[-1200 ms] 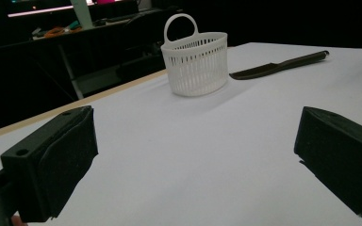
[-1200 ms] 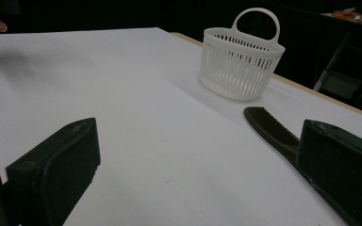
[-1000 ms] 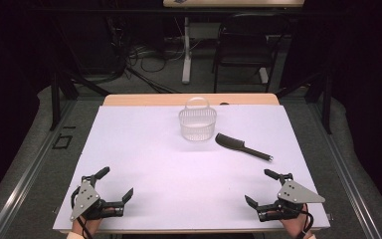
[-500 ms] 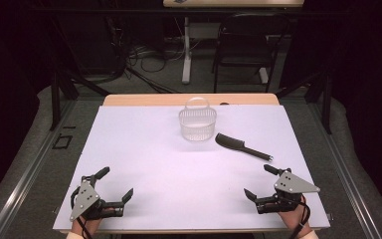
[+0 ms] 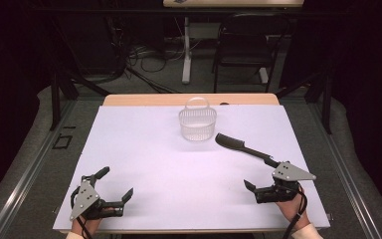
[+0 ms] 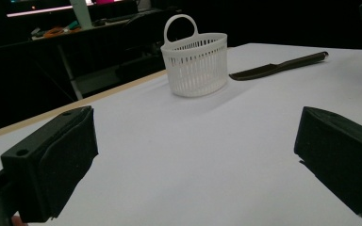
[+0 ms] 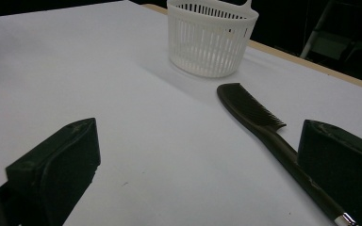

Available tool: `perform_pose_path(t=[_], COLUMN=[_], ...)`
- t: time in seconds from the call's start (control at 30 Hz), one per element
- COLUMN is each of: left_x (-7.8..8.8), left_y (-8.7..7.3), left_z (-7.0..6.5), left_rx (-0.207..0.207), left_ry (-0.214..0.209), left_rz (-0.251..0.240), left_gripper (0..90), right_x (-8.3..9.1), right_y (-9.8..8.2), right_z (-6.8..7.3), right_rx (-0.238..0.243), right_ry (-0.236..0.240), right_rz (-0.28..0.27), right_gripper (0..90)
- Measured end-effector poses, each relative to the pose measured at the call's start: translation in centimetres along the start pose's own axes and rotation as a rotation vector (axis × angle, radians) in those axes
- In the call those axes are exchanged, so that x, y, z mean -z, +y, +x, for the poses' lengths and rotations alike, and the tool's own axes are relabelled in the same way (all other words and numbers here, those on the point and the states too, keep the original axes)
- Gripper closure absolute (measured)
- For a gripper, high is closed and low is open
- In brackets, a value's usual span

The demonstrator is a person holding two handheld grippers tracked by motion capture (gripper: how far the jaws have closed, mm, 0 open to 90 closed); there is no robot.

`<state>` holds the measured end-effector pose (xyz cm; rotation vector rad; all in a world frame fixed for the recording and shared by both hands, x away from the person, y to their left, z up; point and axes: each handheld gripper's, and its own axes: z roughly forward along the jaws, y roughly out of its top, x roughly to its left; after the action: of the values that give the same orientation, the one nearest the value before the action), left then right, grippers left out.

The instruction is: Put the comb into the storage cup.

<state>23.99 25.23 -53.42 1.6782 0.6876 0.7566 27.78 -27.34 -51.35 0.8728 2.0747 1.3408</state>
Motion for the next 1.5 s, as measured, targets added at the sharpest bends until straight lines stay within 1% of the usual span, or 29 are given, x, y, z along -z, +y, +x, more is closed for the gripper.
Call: perform_pose_path(t=[0.13, 0.37, 0.7, 0.87, 1.1, 1.5], left_x=[0.0, 0.0, 0.1, 0.1, 0.1, 0.1], left_y=[0.0, 0.0, 0.0, 0.0, 0.0, 0.0], left_z=[0.0, 0.0, 0.0, 0.1, 0.1, 0.1], left_rx=[0.001, 0.001, 0.004, 0.006, 0.003, 0.004], left_ry=[0.000, -0.001, 0.000, -0.002, 0.000, 0.001], left_rz=[0.003, 0.003, 0.001, 0.001, 0.005, 0.007], left_gripper=[0.1, 0.1, 0.1, 0.1, 0.1, 0.1], right_x=[-0.5, -1.2, -2.1, -2.5, -3.0, -3.9], right_y=[0.3, 0.8, 1.3, 1.5, 1.7, 1.8], right_z=[-0.8, -2.0, -3.8, -4.3, -4.7, -5.7], right_rx=[-0.016, -0.025, -0.054, -0.060, -0.057, -0.055], right_ry=[-0.011, -0.035, -0.057, -0.059, -0.060, -0.050], right_rz=[0.006, 0.011, 0.024, 0.029, 0.035, 0.079], right_gripper=[0.0, 0.0, 0.0, 0.0, 0.0, 0.0])
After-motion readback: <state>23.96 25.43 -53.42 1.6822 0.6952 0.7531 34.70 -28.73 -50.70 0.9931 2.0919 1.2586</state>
